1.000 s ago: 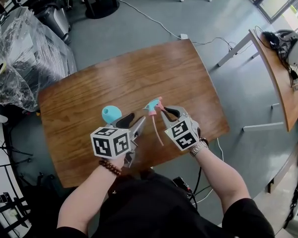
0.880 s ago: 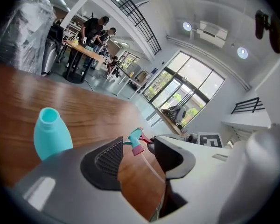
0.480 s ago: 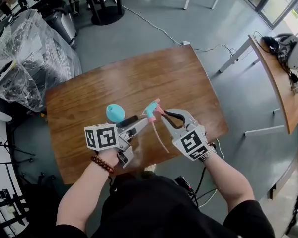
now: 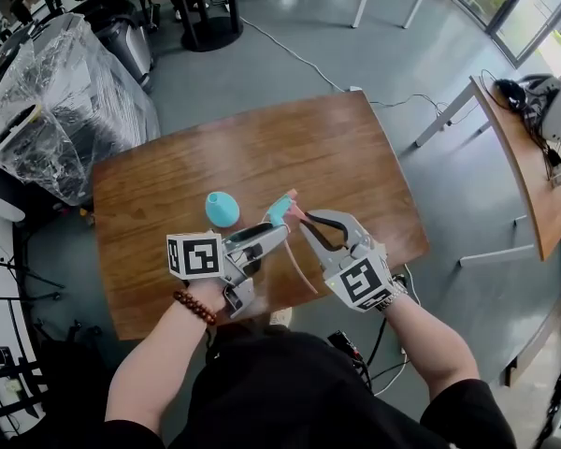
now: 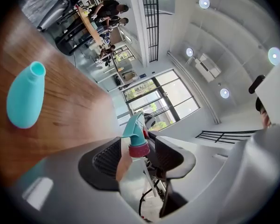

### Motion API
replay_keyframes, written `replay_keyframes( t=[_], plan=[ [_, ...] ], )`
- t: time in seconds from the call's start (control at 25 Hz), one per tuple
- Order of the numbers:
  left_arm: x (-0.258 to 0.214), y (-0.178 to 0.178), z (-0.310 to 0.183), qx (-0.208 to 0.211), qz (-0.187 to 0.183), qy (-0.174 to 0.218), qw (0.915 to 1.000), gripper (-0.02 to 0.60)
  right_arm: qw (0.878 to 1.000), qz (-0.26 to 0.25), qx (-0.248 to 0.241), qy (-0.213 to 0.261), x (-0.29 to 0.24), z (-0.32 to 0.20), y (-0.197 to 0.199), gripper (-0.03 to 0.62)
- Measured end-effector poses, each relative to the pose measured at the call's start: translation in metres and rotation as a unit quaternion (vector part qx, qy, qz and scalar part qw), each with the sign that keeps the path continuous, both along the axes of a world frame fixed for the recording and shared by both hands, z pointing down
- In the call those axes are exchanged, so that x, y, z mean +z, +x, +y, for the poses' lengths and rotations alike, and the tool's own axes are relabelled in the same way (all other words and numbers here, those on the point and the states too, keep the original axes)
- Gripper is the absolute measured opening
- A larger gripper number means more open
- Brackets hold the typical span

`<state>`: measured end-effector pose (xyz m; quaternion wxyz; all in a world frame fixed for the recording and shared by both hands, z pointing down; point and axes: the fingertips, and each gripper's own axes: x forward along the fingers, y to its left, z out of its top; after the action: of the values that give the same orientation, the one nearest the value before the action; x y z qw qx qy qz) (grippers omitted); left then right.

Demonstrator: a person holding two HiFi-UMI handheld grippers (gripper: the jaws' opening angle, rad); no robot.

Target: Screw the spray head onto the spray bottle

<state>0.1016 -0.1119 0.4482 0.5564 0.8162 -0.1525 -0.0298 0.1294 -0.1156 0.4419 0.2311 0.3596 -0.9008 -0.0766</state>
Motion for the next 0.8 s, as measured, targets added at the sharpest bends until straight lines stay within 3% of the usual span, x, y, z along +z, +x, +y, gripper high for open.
replay_keyframes(
  t=[0.16, 0.44, 0.64, 0.8],
  plan=[
    [-0.007, 0.002, 0.004, 0.009, 0.0, 0.014, 0.9999, 0.152, 1.0, -0.002, -0.005, 0.008, -0.006, 0.002, -0.002, 0.029],
    [-0.014, -0.002, 0.002, 0.023, -0.056, 0.095, 0.9936, 0.147, 1.0, 0.004, -0.013, -0.002, -0.007, 0.009, -0.002, 0.034],
    [-0.02, -0.005, 0.007, 0.057, -0.114, 0.169, 0.9773, 0.146, 0.999, 0.008, -0.031, -0.015, -0.009, 0.019, 0.003, 0.098],
    [-0.022, -0.007, 0.014, 0.097, -0.138, 0.207, 0.9639, 0.146, 0.998, 0.034, -0.043, -0.007, -0.021, 0.024, 0.013, 0.103]
  ],
)
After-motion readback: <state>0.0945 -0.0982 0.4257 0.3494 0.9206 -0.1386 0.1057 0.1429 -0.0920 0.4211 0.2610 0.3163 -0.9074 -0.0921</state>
